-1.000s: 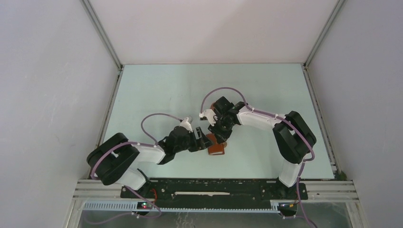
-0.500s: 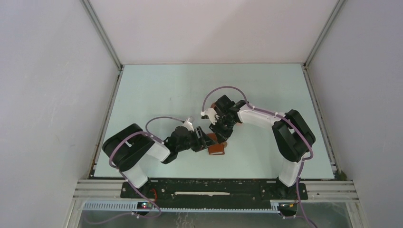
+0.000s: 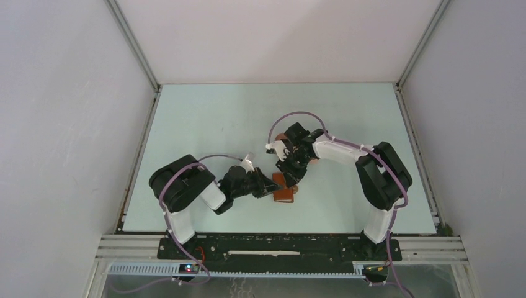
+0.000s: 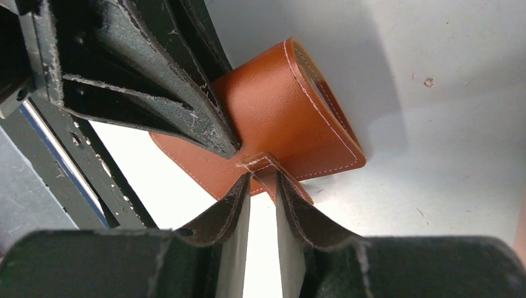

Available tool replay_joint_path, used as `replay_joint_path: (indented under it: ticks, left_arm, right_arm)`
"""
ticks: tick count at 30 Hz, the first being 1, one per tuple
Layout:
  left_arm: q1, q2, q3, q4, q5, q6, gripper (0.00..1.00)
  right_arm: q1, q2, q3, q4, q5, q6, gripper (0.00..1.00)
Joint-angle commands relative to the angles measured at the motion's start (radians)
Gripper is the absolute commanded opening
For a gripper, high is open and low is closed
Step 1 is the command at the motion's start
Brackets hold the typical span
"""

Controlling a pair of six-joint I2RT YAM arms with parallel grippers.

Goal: Put the credit cards into the card holder
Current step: Close the card holder at the center of the board.

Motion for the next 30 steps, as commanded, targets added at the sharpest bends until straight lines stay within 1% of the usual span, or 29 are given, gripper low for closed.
replay_joint_path:
  ticks: [1,3,6,9,12,14,16,17,18,20,22,25,30]
  left_arm:
    - [-0.007,-0.009,-0.011,-0.044,0.004,0.084,0.00]
    - [-0.006,-0.044,-0.021,-0.062,0.001,0.117,0.00]
    - [-0.007,-0.113,-0.040,-0.109,-0.006,0.181,0.00]
    - [-0.007,-0.213,-0.064,-0.172,-0.015,0.260,0.00]
    - [-0.015,-0.344,-0.068,-0.295,-0.038,0.367,0.00]
    - [-0.040,-0.460,-0.045,-0.440,-0.089,0.466,0.00]
    - [-0.096,-0.586,0.007,-0.629,-0.197,0.588,0.00]
    - [-0.138,-0.647,0.038,-0.733,-0.284,0.658,0.00]
    - [-0.195,-0.694,0.072,-0.837,-0.402,0.744,0.00]
    - [-0.270,-0.768,0.122,-0.934,-0.534,0.850,0.00]
    - [-0.322,-0.806,0.157,-0.988,-0.624,0.943,0.00]
    - [-0.390,-0.808,0.203,-1.037,-0.722,1.089,0.00]
    - [-0.547,-0.719,0.258,-1.036,-0.855,1.412,0.00]
  right_arm:
    - [-0.006,-0.016,0.012,-0.023,-0.066,-0.019,0.30]
    - [-0.012,-0.052,0.012,-0.030,-0.105,-0.030,0.33]
    - [-0.035,-0.120,0.014,-0.050,-0.161,-0.053,0.42]
    - [-0.070,-0.206,0.015,-0.092,-0.244,-0.091,0.48]
    - [-0.119,-0.297,0.014,-0.128,-0.326,-0.133,0.51]
    - [-0.168,-0.358,0.014,-0.144,-0.373,-0.149,0.52]
    - [-0.226,-0.411,0.013,-0.159,-0.416,-0.163,0.52]
    - [-0.255,-0.433,0.012,-0.163,-0.439,-0.170,0.52]
    - [-0.287,-0.464,0.010,-0.165,-0.457,-0.172,0.52]
    - [-0.357,-0.504,-0.001,-0.160,-0.485,-0.172,0.52]
    - [-0.421,-0.539,-0.011,-0.153,-0.510,-0.167,0.53]
    - [-0.512,-0.573,-0.028,-0.137,-0.546,-0.150,0.52]
    - [-0.638,-0.581,-0.056,-0.128,-0.624,-0.136,0.53]
